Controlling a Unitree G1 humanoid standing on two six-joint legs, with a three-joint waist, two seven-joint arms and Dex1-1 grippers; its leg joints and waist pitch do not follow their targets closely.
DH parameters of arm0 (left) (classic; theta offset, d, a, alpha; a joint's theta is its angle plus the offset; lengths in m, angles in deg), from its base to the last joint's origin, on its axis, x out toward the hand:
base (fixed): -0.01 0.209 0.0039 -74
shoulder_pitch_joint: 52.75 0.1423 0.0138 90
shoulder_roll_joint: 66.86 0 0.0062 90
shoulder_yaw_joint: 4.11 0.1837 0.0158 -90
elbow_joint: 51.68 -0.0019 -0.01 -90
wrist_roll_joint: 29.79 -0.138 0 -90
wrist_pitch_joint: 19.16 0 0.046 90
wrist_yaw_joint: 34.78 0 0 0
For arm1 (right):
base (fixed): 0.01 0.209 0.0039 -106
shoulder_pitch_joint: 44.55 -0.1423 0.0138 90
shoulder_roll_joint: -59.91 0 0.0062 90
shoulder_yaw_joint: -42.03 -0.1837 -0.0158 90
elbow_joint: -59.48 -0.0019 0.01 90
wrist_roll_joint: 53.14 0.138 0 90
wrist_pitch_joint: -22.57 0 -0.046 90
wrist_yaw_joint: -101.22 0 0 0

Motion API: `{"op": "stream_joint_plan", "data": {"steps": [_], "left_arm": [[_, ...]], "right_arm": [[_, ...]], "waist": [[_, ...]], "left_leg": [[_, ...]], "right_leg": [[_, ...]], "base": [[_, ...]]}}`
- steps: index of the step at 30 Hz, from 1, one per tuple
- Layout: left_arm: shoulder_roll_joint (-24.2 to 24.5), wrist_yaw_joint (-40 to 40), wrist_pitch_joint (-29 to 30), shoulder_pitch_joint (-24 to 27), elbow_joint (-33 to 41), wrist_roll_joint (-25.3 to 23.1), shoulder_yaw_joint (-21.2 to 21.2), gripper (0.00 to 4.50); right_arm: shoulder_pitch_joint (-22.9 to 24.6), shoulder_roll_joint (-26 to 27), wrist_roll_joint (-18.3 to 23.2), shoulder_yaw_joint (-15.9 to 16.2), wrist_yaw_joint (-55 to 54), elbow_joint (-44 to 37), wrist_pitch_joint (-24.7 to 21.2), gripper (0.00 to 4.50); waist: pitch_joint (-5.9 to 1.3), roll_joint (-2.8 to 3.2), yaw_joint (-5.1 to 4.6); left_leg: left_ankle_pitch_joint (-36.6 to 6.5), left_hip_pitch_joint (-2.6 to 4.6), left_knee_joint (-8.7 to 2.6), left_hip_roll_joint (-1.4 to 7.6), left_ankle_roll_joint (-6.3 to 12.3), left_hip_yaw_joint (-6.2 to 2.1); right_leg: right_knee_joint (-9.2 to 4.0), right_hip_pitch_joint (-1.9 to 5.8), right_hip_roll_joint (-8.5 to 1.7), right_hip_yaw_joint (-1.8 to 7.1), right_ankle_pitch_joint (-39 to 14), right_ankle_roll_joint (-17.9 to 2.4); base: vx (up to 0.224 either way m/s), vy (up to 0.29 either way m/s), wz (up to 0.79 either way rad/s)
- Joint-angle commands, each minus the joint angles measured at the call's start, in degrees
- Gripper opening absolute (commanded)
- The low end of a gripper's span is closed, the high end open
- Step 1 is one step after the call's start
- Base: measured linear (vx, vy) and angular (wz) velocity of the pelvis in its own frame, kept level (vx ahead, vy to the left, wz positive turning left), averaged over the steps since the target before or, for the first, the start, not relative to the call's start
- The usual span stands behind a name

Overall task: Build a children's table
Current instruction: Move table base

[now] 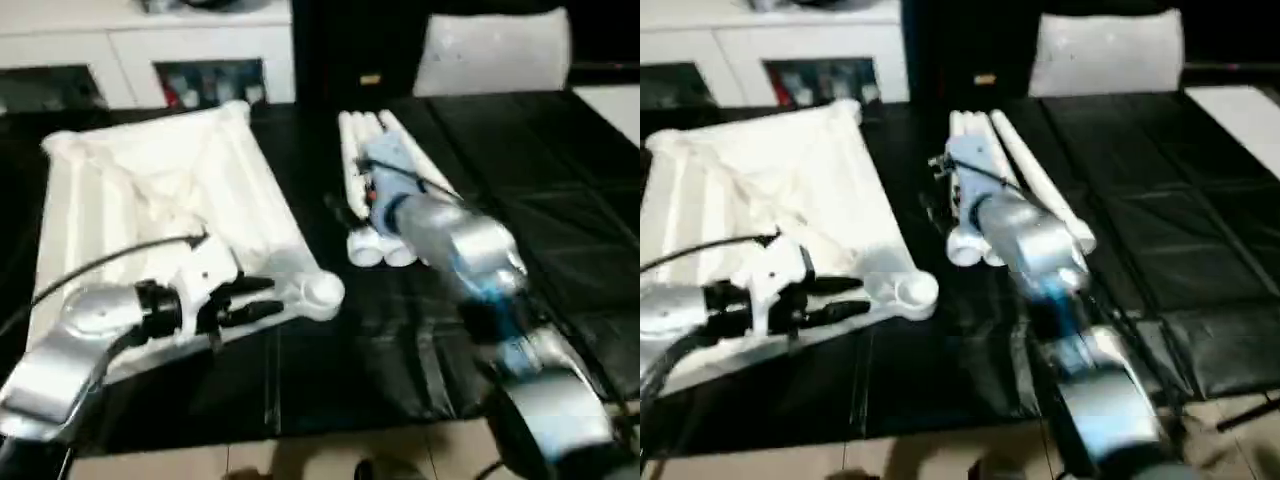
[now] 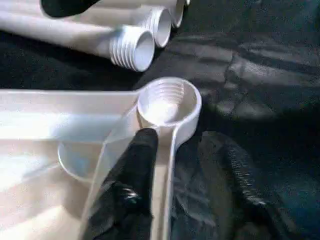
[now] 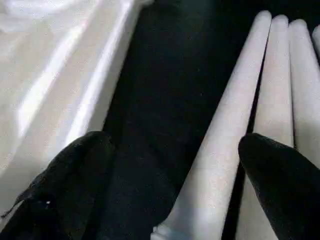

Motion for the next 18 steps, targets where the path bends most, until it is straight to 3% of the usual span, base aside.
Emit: {"op": "stream_joint_plan", "data": {"steps": [1, 2, 4, 5, 6, 7, 12, 18], "left_arm": [[0.7, 0.8, 1.9, 0.5, 2.7, 0.9, -0.9, 2.09], [0.9, 0.9, 2.6, 0.7, 3.6, 1.3, -1.0, 2.09], [0.9, 0.9, 2.8, 0.8, 3.8, 1.4, -1.1, 2.27], [1.3, 1.3, 4.3, 1.3, 5.7, 1.9, -1.2, 2.27], [1.3, 1.3, 4.4, 1.3, 5.7, 2.0, -1.2, 2.27], [1.2, 1.6, 5.1, 1.6, 6.4, 2.1, -1.4, 2.27], [1.5, 2.1, 6.5, 2.2, 7.6, 2.6, -1.5, 2.27], [1.8, 2.3, 7.4, 2.3, 8.0, 2.7, -1.5, 2.27]], "right_arm": [[-2.9, 1.0, 0.5, -2.5, -1.9, 6.4, 3.3, 4.5], [-4.4, 1.6, 0.3, -3.4, -2.8, 9.5, 4.6, 4.5], [-4.8, 1.8, 0.3, -3.7, -3.0, 10.3, 4.9, 4.5], [-8.6, 2.8, -0.2, -5.0, -4.2, 19.0, 7.7, 4.5], [-8.7, 2.8, -0.2, -5.1, -4.2, 19.3, 7.8, 4.5], [-10.7, 3.4, -0.5, -5.7, -5.6, 24.8, 9.9, 4.5], [-13.1, 4.1, -1.1, -6.8, -8.0, 32.2, 13.5, 4.5], [-14.2, 4.9, -0.8, -8.8, -8.9, 38.6, 15.0, 4.5]], "waist": [[-3.91, 1.07, 0.19], [-3.67, 0.84, 0.37], [-3.64, 1.07, 0.56], [-3.64, 0.99, 0.56], [-3.56, 0.8, 0.34], [-3.43, 0.93, 0.48], [-3.24, 0.93, 0.47], [-3.32, 0.8, 0.42]], "left_leg": [[3.6, -0.12, -4.08, 3.76, 0.13, -0.29], [3.1, -0.08, -4.19, 3.85, 0.34, -0.2], [2.4, -0.06, -4.19, 4.01, 0.55, -0.12], [2.3, -0.06, -4.18, 4.08, 0.55, -0.04], [1.2, -0.23, -4.37, 4.05, 0.3, -0.14], [0.4, -0.16, -4.37, 4.12, 0.26, -0.02], [-2.1, -0.13, -4.38, 4.53, -0.57, 0.92], [-2.1, -0.32, -4.34, 4.49, -0.6, 0.96]], "right_leg": [[-1.93, 3.88, -5.08, 2.97, 7.2, -18.2], [-2.12, 3.74, -5.02, 2.93, 6.9, -18.1], [-2.05, 3.79, -5.05, 2.74, 6.0, -17.9], [-2.0, 3.74, -5.15, 2.72, 6.0, -17.9], [-2.01, 3.8, -5.25, 2.61, 4.0, -18.4], [-2.24, 3.71, -5.31, 2.64, 3.0, -18.3], [-2.42, 3.4, -5.28, 2.45, -0.5, -17.4], [-2.27, 3.44, -5.28, 2.35, -0.9, -16.8]], "base": [[0.0, 0.0, 0.0], [0.0, 0.0, 0.0], [0.0, 0.0, 0.0], [0.0, 0.0, 0.0], [0.0, 0.0, 0.0], [0.0, 0.0, 0.0], [0.0, 0.0, 0.0], [0.0, 0.0, 0.0]]}}
